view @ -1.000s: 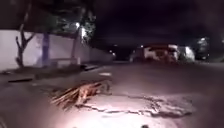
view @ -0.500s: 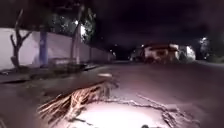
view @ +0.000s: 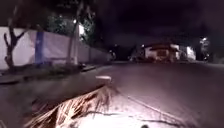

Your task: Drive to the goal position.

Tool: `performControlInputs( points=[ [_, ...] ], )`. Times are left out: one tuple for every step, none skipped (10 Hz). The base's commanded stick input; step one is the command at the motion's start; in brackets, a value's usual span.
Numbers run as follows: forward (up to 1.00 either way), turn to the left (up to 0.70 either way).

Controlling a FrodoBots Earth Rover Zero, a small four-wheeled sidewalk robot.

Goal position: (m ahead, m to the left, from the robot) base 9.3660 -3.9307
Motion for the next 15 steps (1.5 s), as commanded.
performControlInputs(
  points=[
    [0.7, -0.35],
    [0.7, -0.35],
    [0.7, -0.35],
    [0.7, -0.35],
    [0.7, -0.35],
    [0.7, -0.35],
    [0.7, -0.35],
    [0.7, -0.02],
    [0.7, 0.0],
    [0.7, 0.0],
    [0.7, 0.0],
    [0.7, 0.0],
    [0.7, 0.0],
    [0.7, 0.0],
    [0.7, 0.0]
  ],
)
